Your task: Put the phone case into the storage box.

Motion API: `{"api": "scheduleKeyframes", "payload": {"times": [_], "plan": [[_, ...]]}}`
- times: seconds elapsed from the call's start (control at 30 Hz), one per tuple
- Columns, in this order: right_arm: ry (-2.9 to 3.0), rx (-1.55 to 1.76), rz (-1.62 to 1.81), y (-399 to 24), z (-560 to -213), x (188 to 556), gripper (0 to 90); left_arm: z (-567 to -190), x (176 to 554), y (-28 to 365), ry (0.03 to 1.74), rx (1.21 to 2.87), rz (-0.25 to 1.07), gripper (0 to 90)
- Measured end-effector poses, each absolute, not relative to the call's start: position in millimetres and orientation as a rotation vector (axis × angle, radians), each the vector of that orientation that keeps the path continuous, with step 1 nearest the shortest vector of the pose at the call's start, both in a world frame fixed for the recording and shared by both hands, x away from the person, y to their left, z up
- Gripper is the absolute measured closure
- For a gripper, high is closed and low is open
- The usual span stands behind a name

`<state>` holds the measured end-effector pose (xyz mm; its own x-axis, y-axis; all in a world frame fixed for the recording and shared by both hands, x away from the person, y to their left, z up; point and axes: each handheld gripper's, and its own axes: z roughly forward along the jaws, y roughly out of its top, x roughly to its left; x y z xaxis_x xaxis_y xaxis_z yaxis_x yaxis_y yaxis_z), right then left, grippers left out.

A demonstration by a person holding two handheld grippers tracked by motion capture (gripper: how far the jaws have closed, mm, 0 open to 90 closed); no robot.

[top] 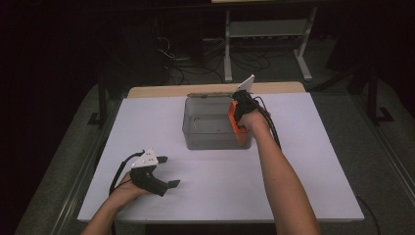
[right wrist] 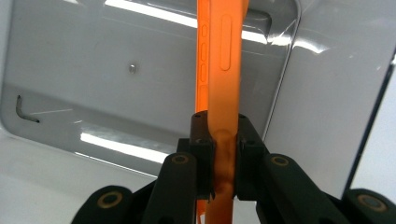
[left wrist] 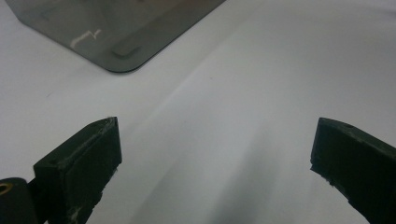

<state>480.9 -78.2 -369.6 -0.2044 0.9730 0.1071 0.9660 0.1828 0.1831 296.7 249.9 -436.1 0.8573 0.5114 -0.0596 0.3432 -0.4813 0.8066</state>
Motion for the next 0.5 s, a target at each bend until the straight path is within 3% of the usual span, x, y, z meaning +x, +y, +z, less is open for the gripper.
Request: {"api": "scheduleKeyframes", "payload": {"times": [0.5], "plan": [[2.386, 1.967, 0.275, -76.1, -371.2, 482.4, 78.8, -436.0, 296.5, 250.1, 0.618, 2.121, 0.231, 1.5]]}}
